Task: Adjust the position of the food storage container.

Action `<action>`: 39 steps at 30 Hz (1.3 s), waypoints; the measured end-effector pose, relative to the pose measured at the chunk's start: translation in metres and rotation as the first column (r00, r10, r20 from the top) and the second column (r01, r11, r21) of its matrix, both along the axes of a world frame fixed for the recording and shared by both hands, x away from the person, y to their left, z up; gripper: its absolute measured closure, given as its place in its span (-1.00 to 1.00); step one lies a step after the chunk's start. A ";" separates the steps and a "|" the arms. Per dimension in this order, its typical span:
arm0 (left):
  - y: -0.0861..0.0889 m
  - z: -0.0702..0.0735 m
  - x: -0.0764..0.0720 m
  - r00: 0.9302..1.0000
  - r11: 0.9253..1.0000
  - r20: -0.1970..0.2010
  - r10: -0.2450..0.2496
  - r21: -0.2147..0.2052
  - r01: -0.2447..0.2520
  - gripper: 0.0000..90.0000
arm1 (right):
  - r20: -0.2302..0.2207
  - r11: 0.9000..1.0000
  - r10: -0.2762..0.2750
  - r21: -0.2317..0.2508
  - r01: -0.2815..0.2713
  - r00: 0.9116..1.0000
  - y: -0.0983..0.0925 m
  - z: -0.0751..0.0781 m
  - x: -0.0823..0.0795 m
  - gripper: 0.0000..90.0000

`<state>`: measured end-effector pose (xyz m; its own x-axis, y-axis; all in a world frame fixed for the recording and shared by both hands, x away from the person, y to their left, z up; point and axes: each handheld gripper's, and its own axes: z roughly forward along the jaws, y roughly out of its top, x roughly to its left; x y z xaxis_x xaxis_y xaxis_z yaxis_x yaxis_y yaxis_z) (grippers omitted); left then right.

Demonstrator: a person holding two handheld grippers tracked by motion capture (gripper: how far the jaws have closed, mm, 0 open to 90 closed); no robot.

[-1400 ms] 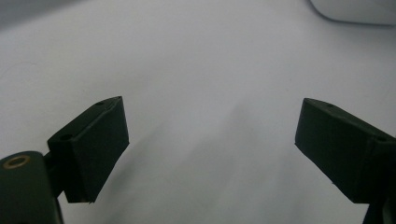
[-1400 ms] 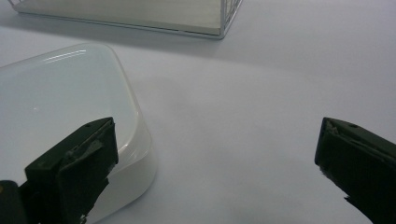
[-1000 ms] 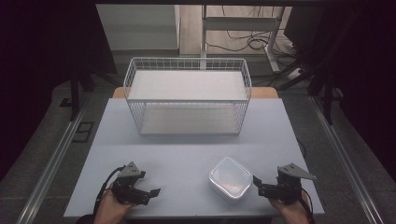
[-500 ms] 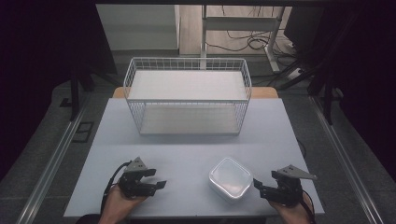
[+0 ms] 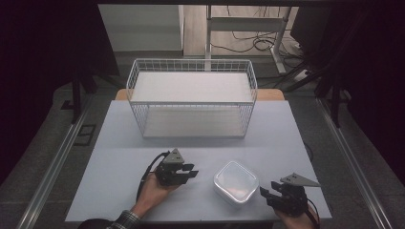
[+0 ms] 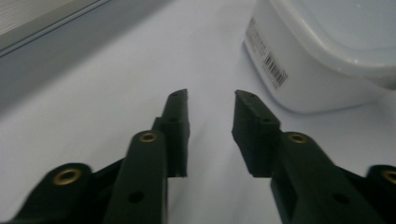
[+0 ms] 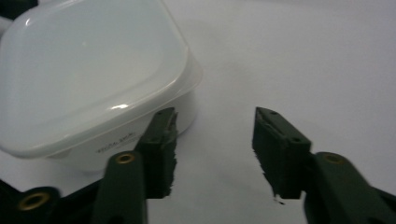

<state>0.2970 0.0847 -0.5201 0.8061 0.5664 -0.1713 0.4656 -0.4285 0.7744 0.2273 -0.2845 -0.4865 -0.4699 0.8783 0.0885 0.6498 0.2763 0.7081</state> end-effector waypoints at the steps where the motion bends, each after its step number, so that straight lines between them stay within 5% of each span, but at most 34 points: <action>1: -0.010 -0.002 0.003 1.000 1.000 -0.005 -0.013 -0.006 0.013 0.74 | -0.019 1.000 0.025 -0.012 -0.025 1.000 0.002 -0.001 0.000 0.38; 5: -0.026 -0.006 0.007 0.999 1.000 -0.013 -0.031 0.001 0.031 0.98 | -0.042 0.999 0.045 -0.022 -0.046 0.998 0.005 -0.004 0.001 0.64; 9: -0.040 -0.006 0.009 0.998 0.998 -0.022 -0.056 0.009 0.056 0.99 | -0.031 0.998 0.064 0.006 -0.064 0.997 0.010 -0.004 0.003 0.97; 18: -0.046 -0.003 0.008 0.998 0.998 -0.036 -0.059 -0.003 0.059 0.99 | -0.034 0.996 0.091 0.028 -0.090 0.995 0.019 -0.007 0.013 0.99; 32: -0.012 0.002 -0.010 0.998 0.999 -0.057 0.034 0.029 -0.032 0.99 | -0.054 0.981 0.182 0.075 -0.178 0.982 0.049 -0.009 0.030 0.99; 39: 0.011 0.004 -0.016 0.991 0.994 -0.083 0.107 0.022 -0.105 0.99 | -0.054 0.969 0.240 0.078 -0.235 0.969 0.070 -0.010 0.042 0.99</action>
